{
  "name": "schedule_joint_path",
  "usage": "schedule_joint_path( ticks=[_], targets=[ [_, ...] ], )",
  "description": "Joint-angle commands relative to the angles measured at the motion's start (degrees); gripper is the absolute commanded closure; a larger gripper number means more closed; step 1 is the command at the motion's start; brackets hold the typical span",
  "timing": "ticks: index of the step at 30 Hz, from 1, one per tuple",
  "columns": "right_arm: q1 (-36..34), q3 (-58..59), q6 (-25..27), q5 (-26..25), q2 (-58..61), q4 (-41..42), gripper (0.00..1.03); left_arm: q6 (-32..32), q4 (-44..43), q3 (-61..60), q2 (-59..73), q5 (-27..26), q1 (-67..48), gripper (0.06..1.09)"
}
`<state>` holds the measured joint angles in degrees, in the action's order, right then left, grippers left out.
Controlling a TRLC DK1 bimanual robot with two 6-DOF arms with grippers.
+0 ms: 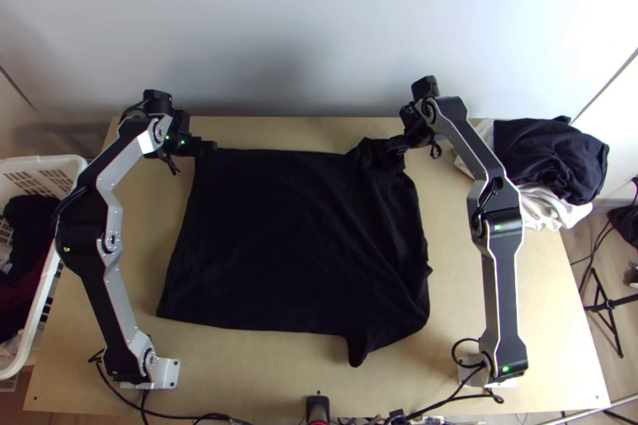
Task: Fold the t-shirt
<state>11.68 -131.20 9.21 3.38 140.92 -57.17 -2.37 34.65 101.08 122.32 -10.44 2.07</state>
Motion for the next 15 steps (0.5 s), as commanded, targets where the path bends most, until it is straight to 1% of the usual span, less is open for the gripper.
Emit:
schedule_joint_path(
  ticks=[1, 3, 10, 15],
  targets=[
    [-0.2, -0.4, 0.4, -0.4, 0.4, 0.0, 0.88, -0.1, 0.7, -0.1, -0.5, -0.1, -0.3, 1.05],
    [0.1, -0.7, 0.9, -0.4, 0.3, 0.0, 1.00, -0.2, 0.8, -0.1, -0.6, -0.1, -0.2, 1.05],
    [0.7, -2.3, 1.3, -0.4, -0.8, 0.2, 1.00, -0.5, 0.7, 0.3, -1.4, -0.1, -0.2, 1.05],
    [0.9, -2.4, 1.6, -0.4, -4.1, 3.0, 1.00, -0.5, -0.7, 0.3, -3.2, -0.1, 0.0, 1.05]
  ],
)
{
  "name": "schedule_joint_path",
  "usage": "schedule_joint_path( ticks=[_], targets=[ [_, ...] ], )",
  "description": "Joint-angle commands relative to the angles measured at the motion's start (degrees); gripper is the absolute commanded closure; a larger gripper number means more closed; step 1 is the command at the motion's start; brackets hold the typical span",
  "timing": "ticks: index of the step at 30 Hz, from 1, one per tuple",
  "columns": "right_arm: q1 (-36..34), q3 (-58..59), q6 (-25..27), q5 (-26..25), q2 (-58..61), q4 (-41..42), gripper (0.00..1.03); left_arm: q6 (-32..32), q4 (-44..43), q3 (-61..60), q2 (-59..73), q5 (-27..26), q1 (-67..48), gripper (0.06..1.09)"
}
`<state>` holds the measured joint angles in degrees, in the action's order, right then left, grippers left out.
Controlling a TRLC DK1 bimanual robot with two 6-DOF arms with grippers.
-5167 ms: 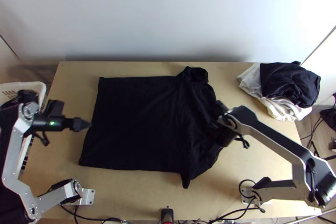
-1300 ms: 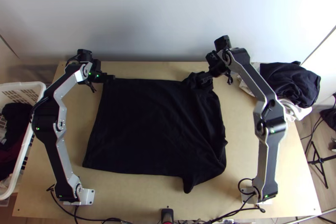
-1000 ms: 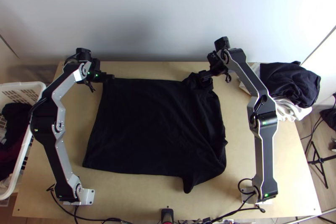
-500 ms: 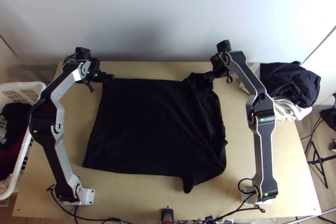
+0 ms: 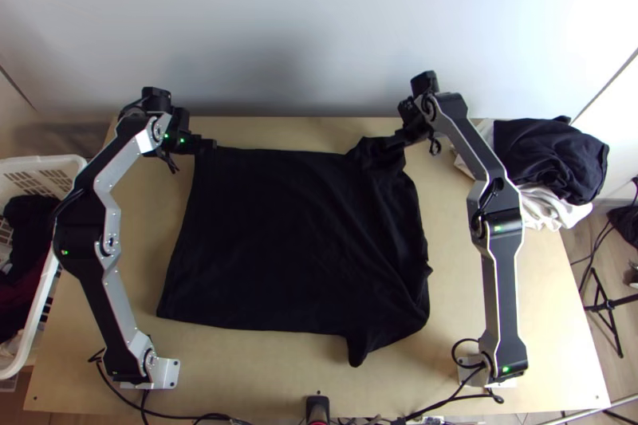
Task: Fold the t-shirt
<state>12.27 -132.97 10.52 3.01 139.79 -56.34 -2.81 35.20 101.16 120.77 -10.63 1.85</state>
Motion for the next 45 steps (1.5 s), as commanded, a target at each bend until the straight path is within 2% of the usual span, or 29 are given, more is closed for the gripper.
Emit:
schedule_joint_path(
  ticks=[1, 10, 21, 37, 45],
  targets=[
    [0.3, -0.6, 0.3, 0.0, -3.6, 2.7, 1.00, 0.1, -1.5, 0.2, -2.1, 0.1, 0.4, 1.05],
    [0.2, 1.0, -0.3, 0.1, -9.1, 3.2, 1.00, 0.0, -3.6, -1.3, -6.3, -0.9, 1.9, 1.05],
    [2.5, 9.3, -0.9, 1.3, -18.1, 2.3, 1.00, -1.7, -11.5, -16.0, -15.7, -4.4, 4.6, 1.05],
    [4.6, 39.1, -1.3, 3.9, -36.5, 6.5, 1.00, -1.8, -15.3, -29.8, -26.4, -6.6, 4.8, 1.05],
    [4.4, 50.2, -2.2, 5.4, -45.7, 7.4, 1.00, -1.6, -15.8, -35.5, -31.8, -7.0, 4.7, 1.05]
  ],
)
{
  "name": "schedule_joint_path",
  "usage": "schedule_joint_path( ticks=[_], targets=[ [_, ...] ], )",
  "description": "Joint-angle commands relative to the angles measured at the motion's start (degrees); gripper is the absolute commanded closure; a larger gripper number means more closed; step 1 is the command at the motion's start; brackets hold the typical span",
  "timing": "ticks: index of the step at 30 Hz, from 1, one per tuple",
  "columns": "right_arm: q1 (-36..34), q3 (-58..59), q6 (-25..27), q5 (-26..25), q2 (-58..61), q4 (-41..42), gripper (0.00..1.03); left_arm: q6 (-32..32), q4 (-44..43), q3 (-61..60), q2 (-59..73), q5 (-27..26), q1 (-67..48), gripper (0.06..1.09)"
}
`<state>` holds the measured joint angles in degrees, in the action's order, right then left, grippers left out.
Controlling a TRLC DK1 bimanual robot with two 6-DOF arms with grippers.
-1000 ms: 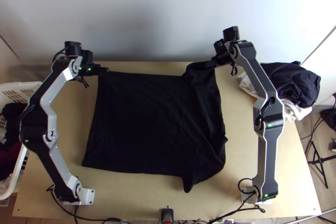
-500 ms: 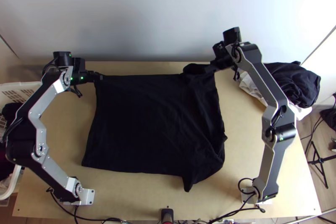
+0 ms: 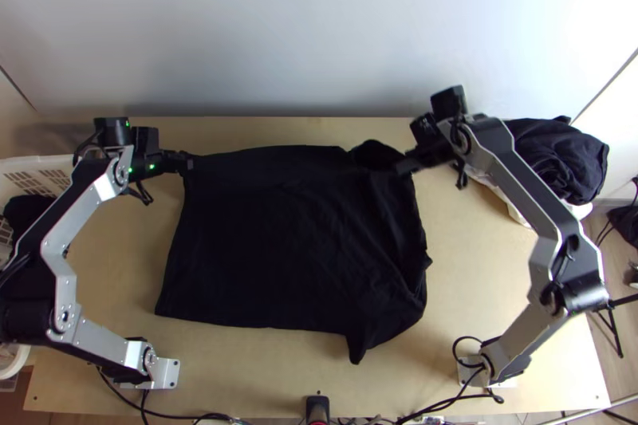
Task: Fold the t-shirt
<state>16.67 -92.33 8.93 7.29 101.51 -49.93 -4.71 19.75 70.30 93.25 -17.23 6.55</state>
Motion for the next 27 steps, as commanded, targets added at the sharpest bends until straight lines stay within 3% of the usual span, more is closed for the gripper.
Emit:
schedule_joint_path(
  ticks=[1, 11, 27],
  targets=[
    [0.0, 10.9, -0.6, 1.1, -8.7, 1.0, 1.00, 0.3, -0.3, -5.4, -5.0, -0.4, 0.1, 1.05],
    [0.4, 23.9, -0.8, 2.4, -19.6, 1.0, 1.00, -0.4, -1.1, -11.9, -9.5, -0.4, 0.5, 1.05],
    [3.2, 33.7, -1.1, 4.0, -25.5, -0.3, 1.00, -1.4, -1.8, -18.4, -12.6, -0.4, 0.5, 1.05]
  ],
)
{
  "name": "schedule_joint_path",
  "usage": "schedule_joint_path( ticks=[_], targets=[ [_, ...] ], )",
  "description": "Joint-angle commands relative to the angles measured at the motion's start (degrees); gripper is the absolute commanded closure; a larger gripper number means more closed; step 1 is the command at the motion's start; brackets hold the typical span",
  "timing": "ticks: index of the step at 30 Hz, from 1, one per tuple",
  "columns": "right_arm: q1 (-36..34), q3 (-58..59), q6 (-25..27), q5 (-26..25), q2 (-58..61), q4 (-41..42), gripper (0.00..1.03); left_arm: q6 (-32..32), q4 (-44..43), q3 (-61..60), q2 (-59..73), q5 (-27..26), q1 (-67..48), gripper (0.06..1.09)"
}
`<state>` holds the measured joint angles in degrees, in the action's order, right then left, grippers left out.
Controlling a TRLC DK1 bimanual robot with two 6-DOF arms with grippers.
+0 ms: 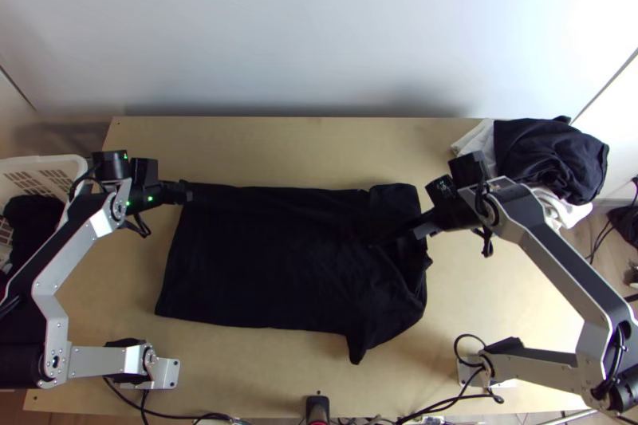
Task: Fold the t-shirt
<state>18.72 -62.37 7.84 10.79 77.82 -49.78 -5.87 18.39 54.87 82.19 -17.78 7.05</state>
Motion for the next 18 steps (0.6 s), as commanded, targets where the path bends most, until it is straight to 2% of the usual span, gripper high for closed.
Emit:
schedule_joint_path(
  ticks=[1, 18],
  targets=[
    [1.1, 4.0, -0.1, 0.6, -1.8, -0.4, 1.00, -0.3, -0.5, -3.4, -1.9, 0.1, 0.0, 1.05],
    [2.1, 10.1, 0.2, 0.7, -2.5, -0.4, 1.00, -3.4, -1.9, -10.4, -3.7, 0.1, 1.2, 1.05]
  ],
)
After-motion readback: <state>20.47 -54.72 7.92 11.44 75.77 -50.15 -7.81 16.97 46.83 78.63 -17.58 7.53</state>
